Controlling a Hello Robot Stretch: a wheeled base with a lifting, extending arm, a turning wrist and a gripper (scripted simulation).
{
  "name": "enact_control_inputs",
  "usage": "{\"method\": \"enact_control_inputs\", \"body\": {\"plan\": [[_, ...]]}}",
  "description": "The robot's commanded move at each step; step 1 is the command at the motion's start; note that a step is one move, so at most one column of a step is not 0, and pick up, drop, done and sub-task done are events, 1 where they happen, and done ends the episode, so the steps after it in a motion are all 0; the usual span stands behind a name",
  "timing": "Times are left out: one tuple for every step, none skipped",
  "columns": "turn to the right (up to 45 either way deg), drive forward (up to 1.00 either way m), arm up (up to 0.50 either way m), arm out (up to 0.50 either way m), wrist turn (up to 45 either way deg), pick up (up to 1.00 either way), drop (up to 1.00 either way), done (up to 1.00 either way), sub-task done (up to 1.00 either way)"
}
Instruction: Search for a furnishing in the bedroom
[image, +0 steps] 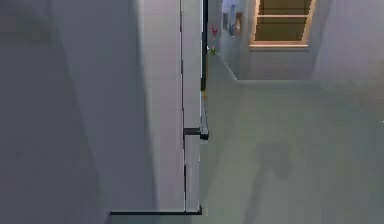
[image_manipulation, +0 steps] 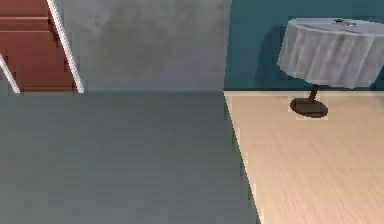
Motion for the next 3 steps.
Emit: {"method": "enact_control_inputs", "body": {"plan": [[-45.0, 0.00, 0.00, 0.00, 0.0, 0.00, 0.00, 0.00, 0.00], [-45.0, 0.00, 0.00, 0.00, 0.0, 0.00, 0.00, 0.00, 0.00], [-45.0, 0.00, 0.00, 0.00, 0.0, 0.00, 0.00, 0.00, 0.00]]}}
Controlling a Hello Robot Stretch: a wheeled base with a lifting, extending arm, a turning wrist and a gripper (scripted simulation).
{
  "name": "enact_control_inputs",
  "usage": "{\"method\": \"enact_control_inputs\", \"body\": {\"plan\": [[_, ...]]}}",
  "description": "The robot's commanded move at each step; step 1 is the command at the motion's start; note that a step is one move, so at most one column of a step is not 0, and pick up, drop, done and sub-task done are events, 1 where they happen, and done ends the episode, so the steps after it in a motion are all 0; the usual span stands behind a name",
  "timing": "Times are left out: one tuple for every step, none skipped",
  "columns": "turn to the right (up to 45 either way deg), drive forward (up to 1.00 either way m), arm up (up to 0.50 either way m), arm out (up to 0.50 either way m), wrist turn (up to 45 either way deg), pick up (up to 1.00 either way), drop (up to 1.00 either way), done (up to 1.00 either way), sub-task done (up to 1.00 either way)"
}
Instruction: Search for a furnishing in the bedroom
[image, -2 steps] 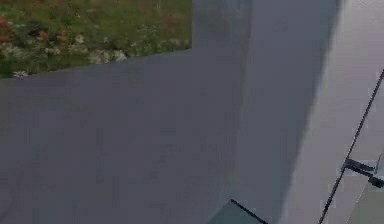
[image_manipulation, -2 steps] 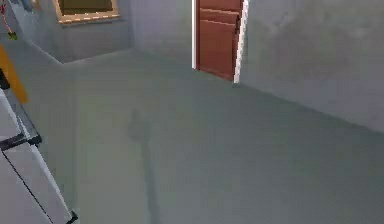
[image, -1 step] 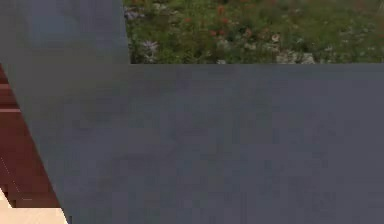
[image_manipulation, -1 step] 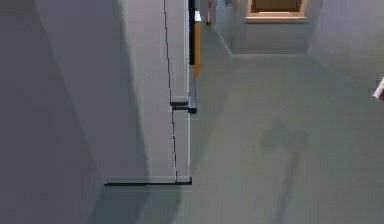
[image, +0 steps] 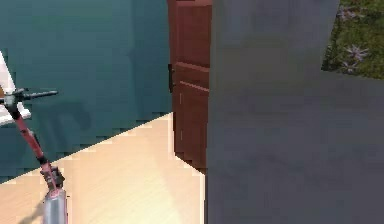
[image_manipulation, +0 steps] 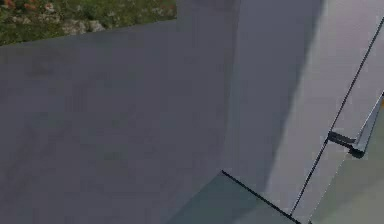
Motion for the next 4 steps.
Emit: {"method": "enact_control_inputs", "body": {"plan": [[-9.0, 0.00, 0.00, 0.00, 0.0, 0.00, 0.00, 0.00, 0.00], [0.0, 0.75, 0.00, 0.00, 0.0, 0.00, 0.00, 0.00, 0.00], [-15.0, 0.00, 0.00, 0.00, 0.0, 0.00, 0.00, 0.00, 0.00], [0.0, 0.80, 0.00, 0.00, 0.0, 0.00, 0.00, 0.00, 0.00]]}}
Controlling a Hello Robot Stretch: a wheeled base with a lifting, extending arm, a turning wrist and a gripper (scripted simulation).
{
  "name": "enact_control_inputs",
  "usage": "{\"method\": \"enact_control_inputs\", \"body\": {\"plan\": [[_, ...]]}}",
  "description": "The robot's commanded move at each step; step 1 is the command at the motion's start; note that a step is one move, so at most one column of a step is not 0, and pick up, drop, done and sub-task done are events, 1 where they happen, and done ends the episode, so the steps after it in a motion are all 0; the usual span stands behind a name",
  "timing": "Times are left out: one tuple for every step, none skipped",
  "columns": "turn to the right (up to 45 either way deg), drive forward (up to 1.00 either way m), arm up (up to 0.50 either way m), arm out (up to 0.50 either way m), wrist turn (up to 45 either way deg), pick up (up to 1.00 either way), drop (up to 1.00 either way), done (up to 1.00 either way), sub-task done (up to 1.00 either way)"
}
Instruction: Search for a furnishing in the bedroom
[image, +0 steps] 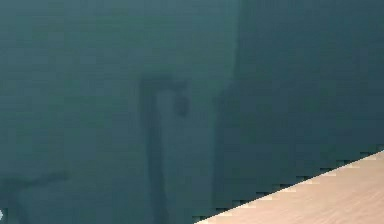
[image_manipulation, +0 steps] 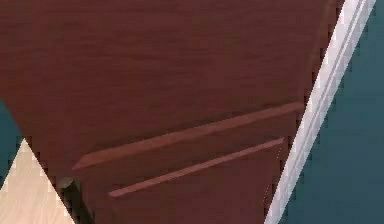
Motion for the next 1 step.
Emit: {"method": "enact_control_inputs", "body": {"plan": [[-24.0, 0.00, 0.00, 0.00, 0.0, 0.00, 0.00, 0.00, 0.00]]}}
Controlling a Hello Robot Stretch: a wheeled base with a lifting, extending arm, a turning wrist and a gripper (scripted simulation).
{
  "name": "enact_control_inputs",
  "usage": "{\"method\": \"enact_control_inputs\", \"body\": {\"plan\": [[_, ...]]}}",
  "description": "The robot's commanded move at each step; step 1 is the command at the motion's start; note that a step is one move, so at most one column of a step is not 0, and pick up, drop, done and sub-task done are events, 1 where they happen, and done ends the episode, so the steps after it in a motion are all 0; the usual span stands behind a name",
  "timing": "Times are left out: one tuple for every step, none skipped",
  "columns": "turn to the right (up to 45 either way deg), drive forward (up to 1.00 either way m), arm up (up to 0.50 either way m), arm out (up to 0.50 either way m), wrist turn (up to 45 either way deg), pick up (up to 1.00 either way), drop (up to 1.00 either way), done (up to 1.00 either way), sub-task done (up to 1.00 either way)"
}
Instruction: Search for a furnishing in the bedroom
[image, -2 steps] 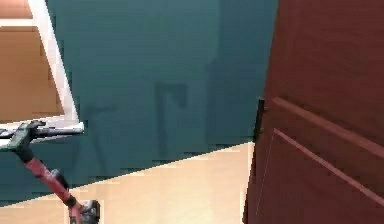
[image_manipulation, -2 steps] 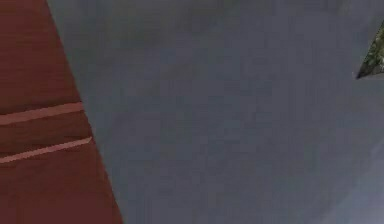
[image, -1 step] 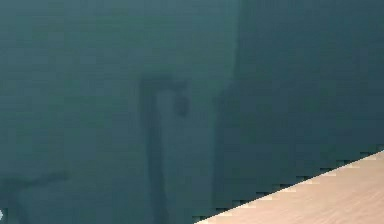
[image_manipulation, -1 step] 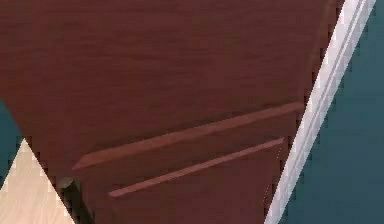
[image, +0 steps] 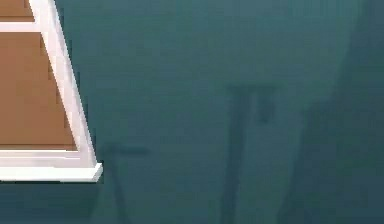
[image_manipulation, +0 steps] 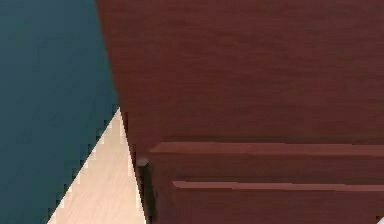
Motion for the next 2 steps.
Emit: {"method": "enact_control_inputs", "body": {"plan": [[0.0, 0.30, 0.00, 0.00, 0.0, 0.00, 0.00, 0.00, 0.00], [42.0, 0.00, 0.00, 0.00, 0.0, 0.00, 0.00, 0.00, 0.00]]}}
